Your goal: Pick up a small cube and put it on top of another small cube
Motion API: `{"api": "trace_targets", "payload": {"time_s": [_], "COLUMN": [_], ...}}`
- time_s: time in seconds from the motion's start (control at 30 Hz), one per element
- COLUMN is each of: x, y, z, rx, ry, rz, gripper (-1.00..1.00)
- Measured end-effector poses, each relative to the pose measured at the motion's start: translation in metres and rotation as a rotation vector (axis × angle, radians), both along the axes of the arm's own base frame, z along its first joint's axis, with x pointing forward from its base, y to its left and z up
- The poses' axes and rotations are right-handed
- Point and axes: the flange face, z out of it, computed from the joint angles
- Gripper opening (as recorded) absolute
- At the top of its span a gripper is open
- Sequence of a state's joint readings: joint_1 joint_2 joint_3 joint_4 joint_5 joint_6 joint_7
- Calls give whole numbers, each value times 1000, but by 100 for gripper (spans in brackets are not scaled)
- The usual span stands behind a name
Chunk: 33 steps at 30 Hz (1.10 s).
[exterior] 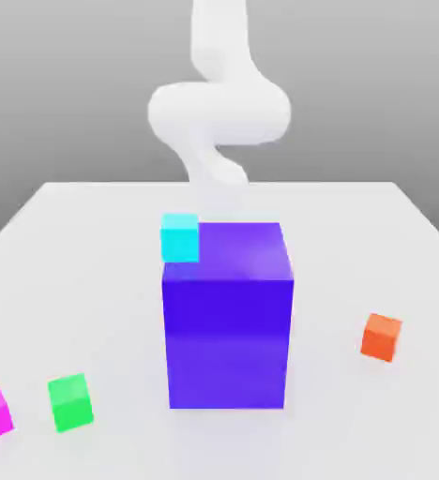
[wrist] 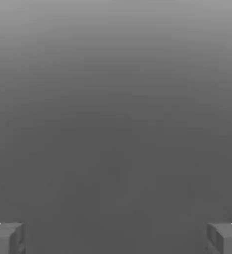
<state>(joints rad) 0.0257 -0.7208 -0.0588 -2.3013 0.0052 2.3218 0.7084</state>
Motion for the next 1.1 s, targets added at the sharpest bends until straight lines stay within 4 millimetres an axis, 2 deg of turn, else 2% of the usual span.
{"api": "trace_targets", "payload": {"time_s": [0.13,0.3,0.43,0.57,0.7,0.87,1.1], "x": [42,81,101,112,110,96,53], "y": [-34,-76,-111,-145,-183,-224,-279], "z": [-50,-119,-178,-239,-300,-373,-466], "rx": [-29,-61,-86,-112,-138,-176,-233], "ry": [91,192,268,343,419,515,662], "rz": [77,165,232,295,350,429,548], "gripper": [0,0,0,0,0,0,0]}}
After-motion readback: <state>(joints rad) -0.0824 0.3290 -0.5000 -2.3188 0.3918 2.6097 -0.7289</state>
